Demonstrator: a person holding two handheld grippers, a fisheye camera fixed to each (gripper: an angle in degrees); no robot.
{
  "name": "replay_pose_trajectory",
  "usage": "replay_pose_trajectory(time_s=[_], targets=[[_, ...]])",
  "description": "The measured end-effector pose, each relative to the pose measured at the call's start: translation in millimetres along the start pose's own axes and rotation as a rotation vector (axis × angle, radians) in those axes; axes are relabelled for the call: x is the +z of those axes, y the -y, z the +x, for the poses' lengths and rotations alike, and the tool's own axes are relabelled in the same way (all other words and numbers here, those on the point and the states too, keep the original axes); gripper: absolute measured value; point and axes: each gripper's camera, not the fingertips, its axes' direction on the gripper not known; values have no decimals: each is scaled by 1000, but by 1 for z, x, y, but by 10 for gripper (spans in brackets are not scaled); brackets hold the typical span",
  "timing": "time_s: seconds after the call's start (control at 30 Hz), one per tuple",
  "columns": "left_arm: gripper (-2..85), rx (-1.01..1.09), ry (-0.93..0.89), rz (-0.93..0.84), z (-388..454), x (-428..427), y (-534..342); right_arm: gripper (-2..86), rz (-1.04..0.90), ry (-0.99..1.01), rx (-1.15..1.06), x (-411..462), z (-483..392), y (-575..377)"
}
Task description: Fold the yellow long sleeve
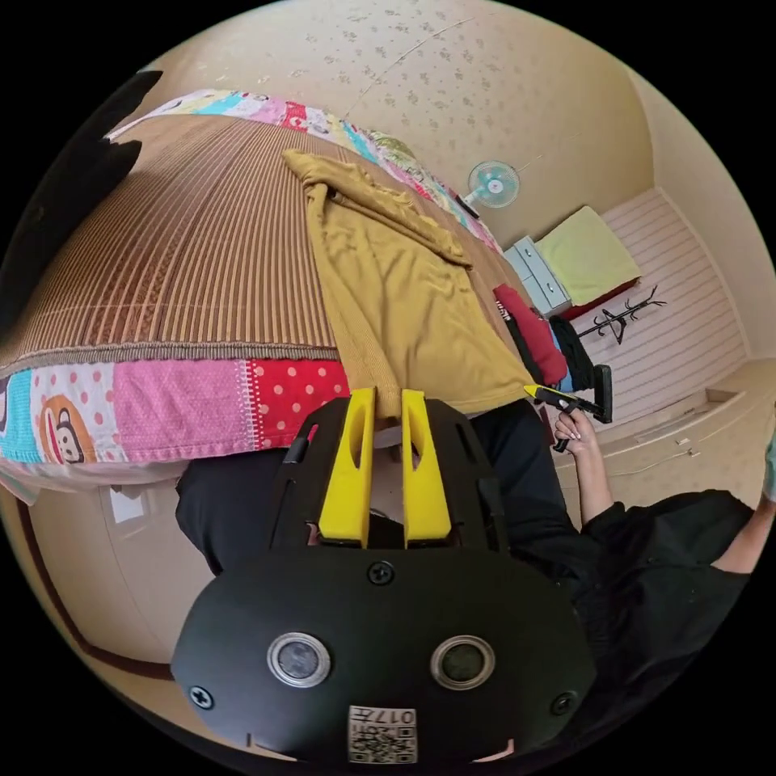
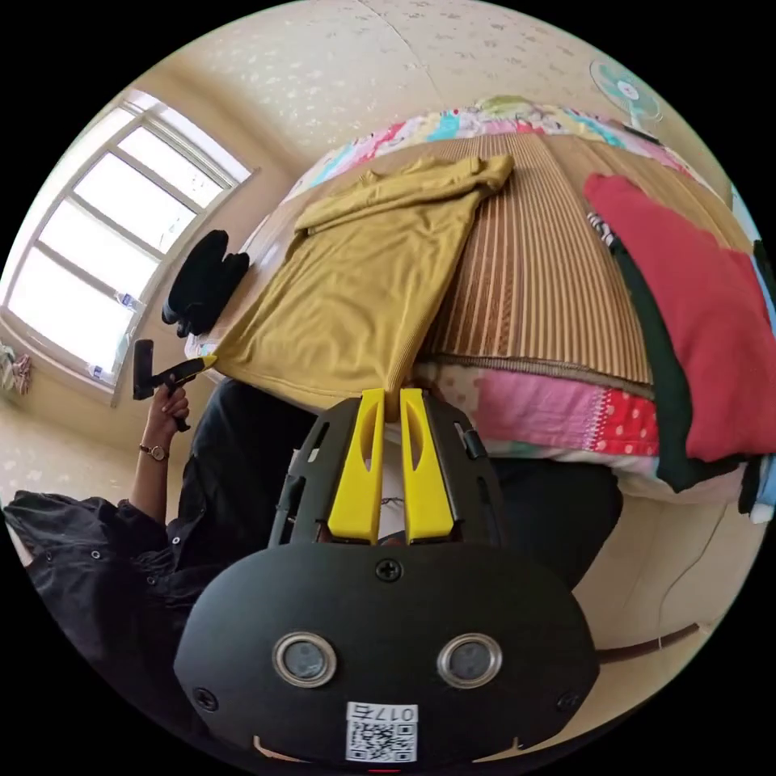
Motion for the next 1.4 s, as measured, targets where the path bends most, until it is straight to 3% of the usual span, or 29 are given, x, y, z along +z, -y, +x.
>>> replay_pose_trajectory(time_s=[0.13,0.3,0.5,0.67,0.7,0.77,0.83,1.0,1.07,1.13,1.2,1.23,1.33,1.4], targets=[[105,-77,56,-81,-11,16,-4,30,-187,-224,75,28,26,2],[143,-97,-16,-178,-12,60,1,27,-206,-279,96,43,30,-5],[118,-44,138,-309,-5,88,10,26,-195,-228,114,27,47,-16],[42,51,-13,-340,-7,80,2,25,-24,83,179,-27,82,-42],[41,76,-26,-295,-6,67,-3,25,12,146,182,-36,87,-46],[39,122,-52,-195,-2,39,-13,25,218,488,182,-74,109,-64],[39,195,-195,-24,6,-7,-26,25,346,654,155,-97,118,-75],[37,310,-490,324,23,-100,-39,25,595,844,-33,-155,105,-95],[37,340,-555,424,31,-126,-40,26,696,1050,-121,-171,96,-99],[37,275,-606,504,29,-142,-35,27,747,1119,-166,-179,92,-99],[37,99,-607,480,12,-133,-26,27,761,1022,-140,-184,92,-97],[37,-12,-574,433,-1,-120,-19,27,732,883,-56,-182,96,-95],[37,-179,-467,317,-25,-76,-6,27,434,511,355,-146,124,-78],[37,-250,-429,258,-34,-47,2,28,397,443,416,-124,132,-76]])
